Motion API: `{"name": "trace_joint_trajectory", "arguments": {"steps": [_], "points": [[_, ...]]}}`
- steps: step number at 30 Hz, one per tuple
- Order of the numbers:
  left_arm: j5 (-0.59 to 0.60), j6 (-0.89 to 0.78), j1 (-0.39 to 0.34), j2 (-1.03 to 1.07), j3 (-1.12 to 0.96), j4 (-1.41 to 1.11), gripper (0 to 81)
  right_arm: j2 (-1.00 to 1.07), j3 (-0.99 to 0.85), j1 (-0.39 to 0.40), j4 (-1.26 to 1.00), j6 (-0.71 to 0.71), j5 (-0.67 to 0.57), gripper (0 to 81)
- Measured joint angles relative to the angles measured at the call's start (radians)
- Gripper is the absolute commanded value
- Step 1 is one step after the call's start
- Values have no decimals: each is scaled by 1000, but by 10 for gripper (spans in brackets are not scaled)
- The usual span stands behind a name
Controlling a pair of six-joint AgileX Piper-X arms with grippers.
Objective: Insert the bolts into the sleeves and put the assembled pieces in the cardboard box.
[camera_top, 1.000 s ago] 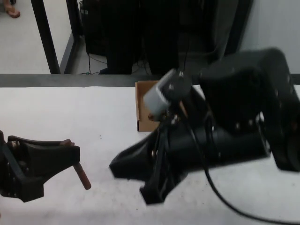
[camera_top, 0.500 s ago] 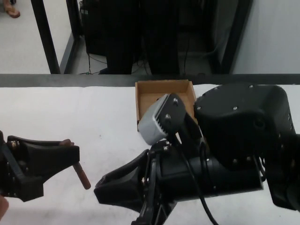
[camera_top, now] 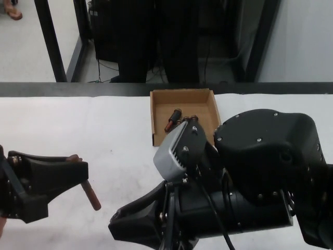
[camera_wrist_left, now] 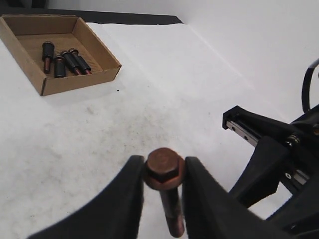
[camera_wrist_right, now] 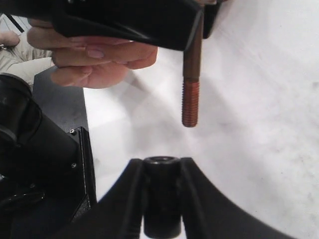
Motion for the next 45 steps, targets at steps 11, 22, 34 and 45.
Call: {"name": "trace_joint_trajectory", "arguments": {"steps": [11, 22, 34, 45], "points": [[1, -107, 0, 0, 0, -84, 8, 0, 70, 0, -190, 40, 102, 2], [2, -133, 0, 0, 0, -103, 8, 0, 177, 0, -403, 79, 150, 2], [2, -136, 0, 0, 0, -103, 8, 87, 177, 11, -528, 103, 153, 2], [6, -156, 0, 0, 0, -107, 8, 87, 177, 11, -550, 103, 170, 2]]}}
